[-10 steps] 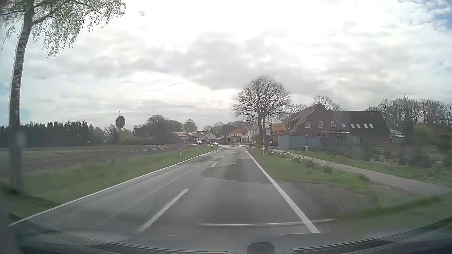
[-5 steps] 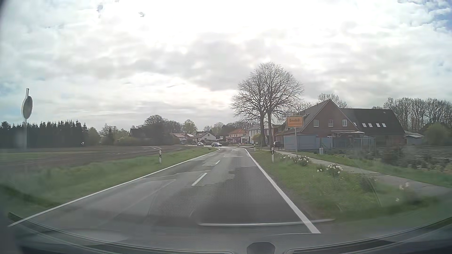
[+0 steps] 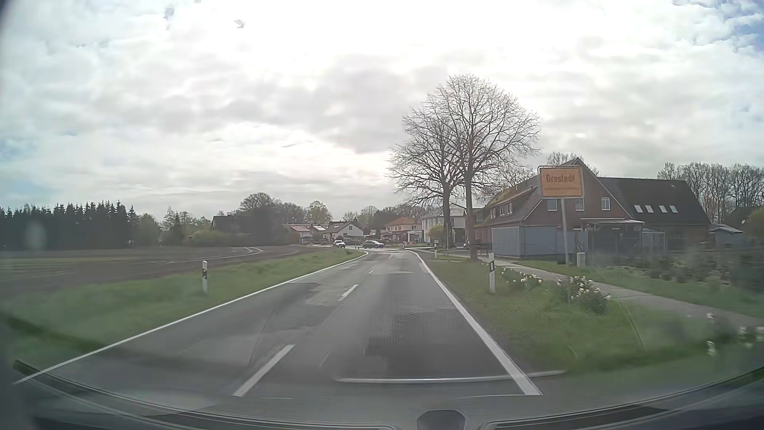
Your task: Follow the waypoints while adhering to traffic rules and regulations
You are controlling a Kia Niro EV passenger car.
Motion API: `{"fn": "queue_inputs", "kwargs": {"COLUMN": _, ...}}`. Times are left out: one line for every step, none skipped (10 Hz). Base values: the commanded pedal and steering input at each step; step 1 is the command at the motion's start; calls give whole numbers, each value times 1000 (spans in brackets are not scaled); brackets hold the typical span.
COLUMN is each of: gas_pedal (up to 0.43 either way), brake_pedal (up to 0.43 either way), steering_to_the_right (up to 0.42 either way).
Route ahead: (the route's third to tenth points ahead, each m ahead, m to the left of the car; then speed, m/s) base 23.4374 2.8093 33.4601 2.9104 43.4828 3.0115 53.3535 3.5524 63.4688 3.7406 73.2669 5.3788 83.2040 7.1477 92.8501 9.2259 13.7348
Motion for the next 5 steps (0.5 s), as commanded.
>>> {"fn": "queue_inputs", "kwargs": {"gas_pedal": 118, "brake_pedal": 6, "steering_to_the_right": -1}}
{"fn": "queue_inputs", "kwargs": {"gas_pedal": 118, "brake_pedal": 0, "steering_to_the_right": -1}}
{"fn": "queue_inputs", "kwargs": {"gas_pedal": 118, "brake_pedal": 0, "steering_to_the_right": -1}}
{"fn": "queue_inputs", "kwargs": {"gas_pedal": 130, "brake_pedal": 0, "steering_to_the_right": 0}}
{"fn": "queue_inputs", "kwargs": {"gas_pedal": 130, "brake_pedal": 0, "steering_to_the_right": 0}}
